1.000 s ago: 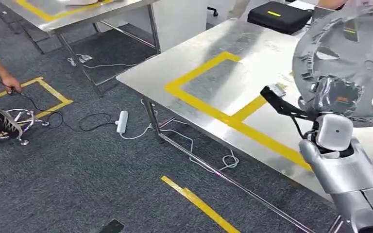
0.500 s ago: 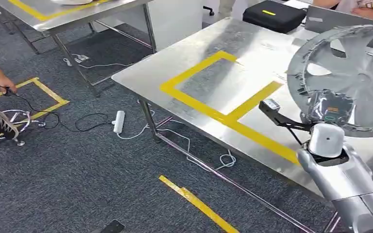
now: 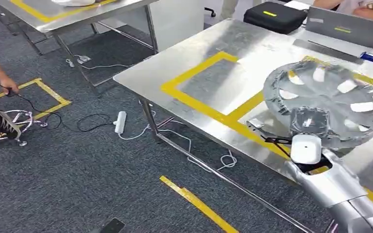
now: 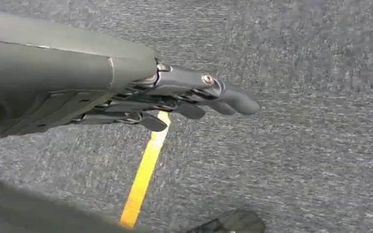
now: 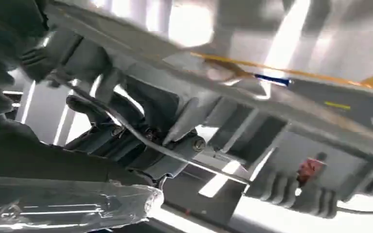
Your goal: Take the parts from the cabinet and place them on the table.
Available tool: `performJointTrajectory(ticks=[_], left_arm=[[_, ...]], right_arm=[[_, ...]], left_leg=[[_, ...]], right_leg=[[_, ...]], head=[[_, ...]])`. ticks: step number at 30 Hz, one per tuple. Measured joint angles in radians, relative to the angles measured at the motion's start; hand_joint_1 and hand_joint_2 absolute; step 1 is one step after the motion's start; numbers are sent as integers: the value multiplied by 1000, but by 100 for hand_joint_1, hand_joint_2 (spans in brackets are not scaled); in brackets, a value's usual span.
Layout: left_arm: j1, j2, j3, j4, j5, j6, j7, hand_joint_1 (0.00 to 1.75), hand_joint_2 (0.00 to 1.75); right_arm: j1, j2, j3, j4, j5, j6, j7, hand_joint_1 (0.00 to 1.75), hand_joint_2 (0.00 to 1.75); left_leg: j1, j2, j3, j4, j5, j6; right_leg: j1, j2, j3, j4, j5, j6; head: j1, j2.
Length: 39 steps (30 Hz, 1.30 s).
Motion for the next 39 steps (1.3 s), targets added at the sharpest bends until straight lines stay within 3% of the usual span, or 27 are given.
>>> performJointTrajectory(ticks=[3, 6, 7, 8, 9, 10, 11, 12, 13, 14, 17, 18, 19, 21, 22, 23, 24, 25, 27, 28, 29, 31, 33, 35, 37, 38, 39], left_arm=[[4, 4, -2, 0, 5, 8, 0, 0, 0], [5, 4, -2, 0, 11, 8, 0, 0, 0], [7, 3, -3, 0, 12, 8, 4, 0, 0], [8, 3, -4, 0, 13, 7, 6, 0, 0], [9, 2, -4, 0, 16, 8, 7, 0, 0], [9, 2, -4, 0, 19, 9, 9, 0, 0], [9, 3, -5, 0, 21, 11, 9, 0, 0], [8, 5, -5, 0, 22, 12, 10, 0, 0], [6, 6, -6, 0, 23, 13, 12, 0, 0], [6, 6, -7, 0, 24, 16, 13, 0, 0], [10, 5, -10, 0, 30, 19, 16, 0, 0], [9, 3, -11, 0, 32, 19, 16, 0, 0], [7, 3, -11, 0, 33, 21, 16, 0, 0], [7, 2, -12, 0, 35, 21, 16, 0, 0], [9, 1, -13, 0, 36, 21, 16, 0, 0], [10, 1, -13, 0, 36, 21, 16, 0, 0], [11, 0, -13, 0, 36, 21, 16, 0, 0], [12, 0, -14, 0, 37, 22, 16, 0, 0], [16, 0, -16, 0, 42, 26, 16, 0, 0], [18, 1, -16, 0, 42, 28, 14, 0, 0], [20, 2, -16, 0, 44, 29, 13, 0, 0], [26, 2, -17, 0, 49, 29, 11, 0, 0], [28, 5, -17, 0, 52, 31, 11, 0, 0], [28, 5, -18, 0, 53, 31, 8, 0, 0], [32, 4, -18, 0, 54, 31, 8, 0, 0], [35, 4, -18, 0, 55, 31, 8, 0, 0], [37, 5, -18, 0, 61, 32, 8, 0, 0]], right_arm=[[-16, -1, 16, 24, -16, 67, -57, 175, 175], [-49, -1, 36, 55, -43, 142, -92, 175, 175], [-59, -1, 44, 63, -54, 168, -99, 175, 175], [-65, -1, 52, 72, -66, 190, -103, 162, 175], [-68, -1, 55, 80, -78, 209, -107, 84, 175], [-72, -1, 59, 84, -88, 222, -110, 0, 175], [-79, -1, 63, 88, -96, 231, -115, 0, 175], [-85, -1, 70, 92, -102, 239, -116, 0, 175], [-91, -1, 77, 95, -109, 243, -115, 0, 175], [-95, -1, 82, 99, -112, 244, -112, 0, 0], [-100, 1, 100, 103, -114, 233, -91, 0, 0], [-103, 2, 106, 103, -118, 220, -80, 0, 0], [-110, 2, 111, 103, -122, 208, -70, 0, 0], [-118, 3, 117, 103, -129, 199, -58, 0, 0], [-118, 4, 120, 103, -129, 199, -55, 0, 0], [-117, 4, 123, 103, -130, 198, -54, 0, 0], [-118, 5, 127, 103, -133, 195, -52, 0, 0], [-119, 5, 126, 102, -137, 183, -48, 0, 0], [-121, 5, 122, 100, -141, 150, -43, 0, 0], [-125, 5, 121, 97, -145, 133, -41, 0, 0], [-126, 4, 119, 86, -148, 123, -40, 0, 0], [-126, 4, 111, 64, -154, 121, -38, 0, 0], [-131, 2, 107, 38, -156, 128, -38, 0, 0], [-139, 2, 101, 18, -156, 130, -38, 0, 0], [-140, 2, 101, 8, -159, 133, -40, 0, 0], [-139, 2, 101, 5, -162, 135, -40, 0, 0], [-140, -1, 101, -4, -169, 145, -35, 0, 0]], left_leg=[[5, 0, -8, 23, -24, -16], [7, 0, -105, 240, -136, -26], [7, 0, -132, 298, -151, -25], [7, 0, -135, 306, -144, -23], [7, 0, -120, 275, -116, -18], [6, 0, -86, 212, -77, -12], [4, 0, -36, 118, -33, -2], [-1, 0, 5, 43, -9, 10], [-3, 1, 21, 10, -24, 16], [-4, 0, 17, 9, -22, 13], [-3, 0, 19, -3, -15, 20], [2, 1, 24, -12, -7, 24], [3, 1, 22, -12, -6, 28], [3, 1, 21, -12, -5, 28], [3, 1, 20, -12, -5, 28], [4, 1, 21, -12, -5, 28], [4, 1, 21, -11, -6, 28], [5, 0, 22, -10, -6, 27], [6, 0, 25, -8, -10, 21], [-1, 0, 21, -5, -12, 15], [-1, 0, 17, 1, -11, 9], [2, 1, 17, -2, -8, 2], [4, 1, 13, 7, -20, -10], [7, 1, -28, 105, -87, -22], [11, 1, -106, 275, -158, -27], [12, 1, -125, 313, -163, -28], [12, 1, -122, 304, -145, -27]], right_leg=[[-3, 0, 2, -5, 6, -20], [-1, -3, 2, -5, 6, -30], [1, -3, 2, -5, 6, -31], [3, -3, 2, -4, 6, -31], [5, -2, 2, -4, 6, -32], [7, -2, 3, -4, 7, -32], [9, -1, 4, -4, 7, -31], [8, -1, 5, -4, 7, -31], [16, 0, 1, -1, 6, -28], [12, -1, -2, -2, 10, -23], [12, -2, 1, -9, 13, -7], [9, -3, -13, 4, -1, -3], [9, -4, -32, 46, -33, 0], [7, -3, -102, 209, -111, 8], [7, -3, -134, 281, -135, 12], [6, -4, -148, 311, -134, 15], [3, -4, -137, 286, -108, 17], [1, -4, -102, 216, -67, 18], [-3, -8, -5, 33, 9, 19], [2, -7, 21, -3, -9, 18], [1, -4, 22, -11, -6, 6], [6, -2, 19, -8, -7, -5], [-1, -3, 23, -14, 0, -18], [-1, -4, 23, -14, -1, -27], [0, -4, 23, -14, -2, -29], [0, -4, 23, -14, -2, -29], [0, -3, 24, -14, -2, -29]], head=[[-2, 0], [-5, 0], [-5, 0], [-4, 0], [-5, 0], [-4, 0], [-5, 0], [-5, 0], [-4, 0], [-3, 0], [-3, 0], [-3, 0], [1, 0], [0, 0], [1, 0], [1, 0], [0, 0], [0, 0], [1, 0], [1, 0], [-3, 0], [0, 0], [1, 0], [-7, 0], [-6, 0], [-6, 0], [-6, 0]])
